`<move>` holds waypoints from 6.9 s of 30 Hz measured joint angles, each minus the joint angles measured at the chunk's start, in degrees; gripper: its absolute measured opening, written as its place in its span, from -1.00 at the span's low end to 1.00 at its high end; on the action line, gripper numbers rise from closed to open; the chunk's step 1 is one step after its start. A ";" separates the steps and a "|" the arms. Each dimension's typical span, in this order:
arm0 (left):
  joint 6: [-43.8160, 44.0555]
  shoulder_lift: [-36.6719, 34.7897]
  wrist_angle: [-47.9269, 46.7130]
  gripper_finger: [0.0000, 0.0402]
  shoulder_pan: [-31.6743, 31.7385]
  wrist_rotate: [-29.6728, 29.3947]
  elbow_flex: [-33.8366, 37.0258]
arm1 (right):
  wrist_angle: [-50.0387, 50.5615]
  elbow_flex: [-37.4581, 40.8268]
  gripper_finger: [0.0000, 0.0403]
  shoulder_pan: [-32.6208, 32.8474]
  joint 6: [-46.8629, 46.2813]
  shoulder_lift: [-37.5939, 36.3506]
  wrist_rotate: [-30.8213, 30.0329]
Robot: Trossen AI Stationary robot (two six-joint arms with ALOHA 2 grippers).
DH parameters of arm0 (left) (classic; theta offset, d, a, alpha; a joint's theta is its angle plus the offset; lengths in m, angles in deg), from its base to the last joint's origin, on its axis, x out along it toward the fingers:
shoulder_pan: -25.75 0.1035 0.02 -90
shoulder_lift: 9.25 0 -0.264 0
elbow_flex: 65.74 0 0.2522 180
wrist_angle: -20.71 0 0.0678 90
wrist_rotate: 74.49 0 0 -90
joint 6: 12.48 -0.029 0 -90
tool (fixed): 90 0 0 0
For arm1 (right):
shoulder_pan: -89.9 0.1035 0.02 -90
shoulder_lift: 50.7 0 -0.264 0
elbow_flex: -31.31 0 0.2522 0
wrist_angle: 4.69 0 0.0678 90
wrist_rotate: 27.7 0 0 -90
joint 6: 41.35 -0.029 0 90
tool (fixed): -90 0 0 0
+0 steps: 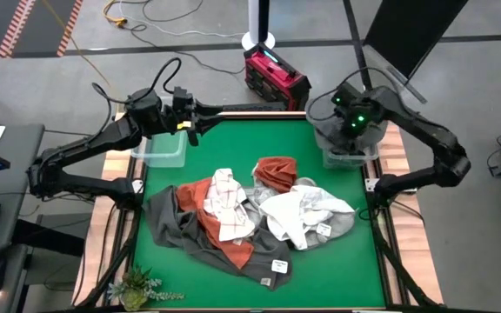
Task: Sort towels by color in basket
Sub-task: Put the gray towel into the right transparent bin
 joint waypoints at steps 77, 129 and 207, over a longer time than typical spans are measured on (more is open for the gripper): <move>-0.18 0.00 -9.34 -0.10 -1.79 6.15 0.00 | 0.08 -9.94 -0.16 -7.40 29.39 9.83 3.58; -1.01 -0.22 -9.57 -0.10 -1.75 4.28 0.00 | 11.53 -21.24 -0.90 -2.98 14.49 12.27 1.97; -5.89 -0.22 -9.71 -0.10 -5.20 5.51 0.00 | 12.94 -12.78 0.44 -6.57 24.73 1.74 -9.68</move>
